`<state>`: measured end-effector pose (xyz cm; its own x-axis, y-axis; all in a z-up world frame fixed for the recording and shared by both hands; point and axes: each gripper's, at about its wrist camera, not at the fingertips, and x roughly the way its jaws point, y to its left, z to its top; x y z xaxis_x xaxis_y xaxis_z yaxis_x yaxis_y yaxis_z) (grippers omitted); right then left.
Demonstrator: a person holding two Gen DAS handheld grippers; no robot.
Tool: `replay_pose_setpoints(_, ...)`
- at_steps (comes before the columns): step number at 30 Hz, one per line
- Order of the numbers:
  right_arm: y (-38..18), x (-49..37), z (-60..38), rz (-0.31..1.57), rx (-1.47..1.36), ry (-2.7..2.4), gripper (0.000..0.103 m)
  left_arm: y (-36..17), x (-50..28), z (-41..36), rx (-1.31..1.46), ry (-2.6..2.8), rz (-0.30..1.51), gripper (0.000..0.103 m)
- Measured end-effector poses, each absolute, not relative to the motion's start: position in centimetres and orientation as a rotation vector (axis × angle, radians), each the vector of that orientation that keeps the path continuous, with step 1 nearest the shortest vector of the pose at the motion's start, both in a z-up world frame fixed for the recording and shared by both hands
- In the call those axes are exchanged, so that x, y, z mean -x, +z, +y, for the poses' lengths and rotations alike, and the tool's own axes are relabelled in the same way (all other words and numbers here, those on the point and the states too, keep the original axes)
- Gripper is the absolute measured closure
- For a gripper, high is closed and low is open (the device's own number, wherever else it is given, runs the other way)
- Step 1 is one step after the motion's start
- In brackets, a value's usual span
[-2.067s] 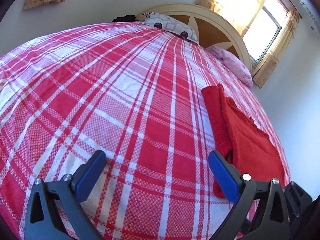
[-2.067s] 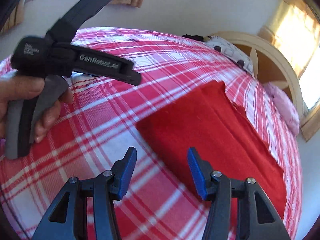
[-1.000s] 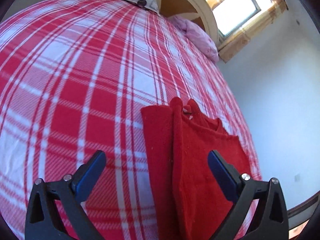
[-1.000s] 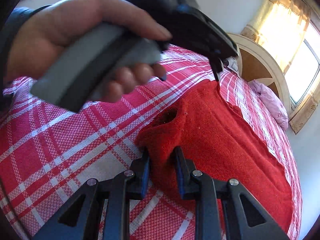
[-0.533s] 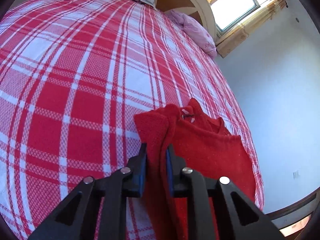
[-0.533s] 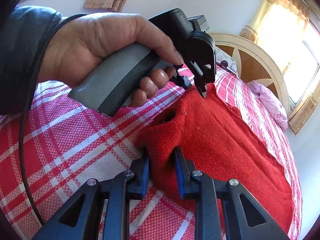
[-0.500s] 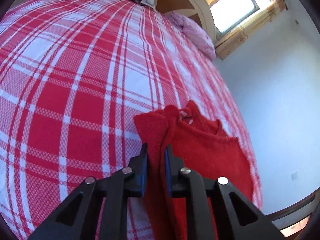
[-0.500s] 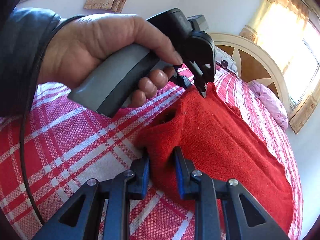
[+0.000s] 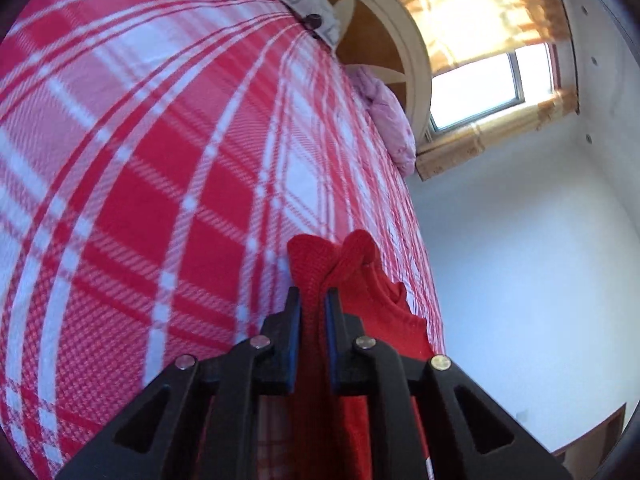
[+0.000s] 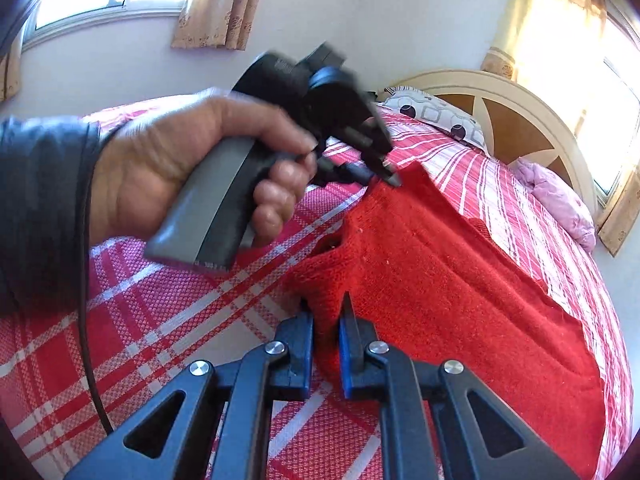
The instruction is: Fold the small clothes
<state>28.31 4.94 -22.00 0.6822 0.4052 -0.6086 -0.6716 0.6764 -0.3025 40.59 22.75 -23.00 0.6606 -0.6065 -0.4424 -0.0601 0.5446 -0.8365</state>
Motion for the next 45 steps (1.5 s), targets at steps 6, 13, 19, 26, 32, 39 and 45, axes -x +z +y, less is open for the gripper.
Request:
replay_pose_setpoints(6,-20.9,-29.0,3.5,0.551,0.448,0.664,0.093,-21.0,-40.1,21.8,0.915,-0.38,0.781,0.093)
replay_pose_setpoints(13,-21.1,-30.2,2.9,0.576,0.404,0.673,0.093,-21.5,-39.6,22.4,0.948,-0.266,0.777,0.019)
replay_pose_setpoints(19,-21.4,-30.6,3.1,0.576,0.413,0.676,0.093,-20.6,-40.0,21.6,0.809,-0.239,0.797,0.0)
replay_pose_setpoints(26,-21.6,-30.2,3.1,0.573,0.415,0.676,0.093,-20.6,-42.0,17.8,0.616,-0.353,0.872,0.062)
replay_pose_setpoints(32,-20.3,-29.9,1.6,0.544,0.351,0.679,0.093,-19.1,-42.4,18.0,0.657,-0.368,0.822,0.089)
replay_pose_setpoints(39,-17.3,-31.0,-3.8,0.551,0.177,0.677,0.094,-14.9,-43.0,14.8,0.701,-0.448,0.751,0.089)
replay_pose_setpoints(45,-15.0,-32.3,-11.2,0.56,-0.049,0.674,0.096,-11.5,-44.5,8.4,0.672,-0.539,0.724,0.089)
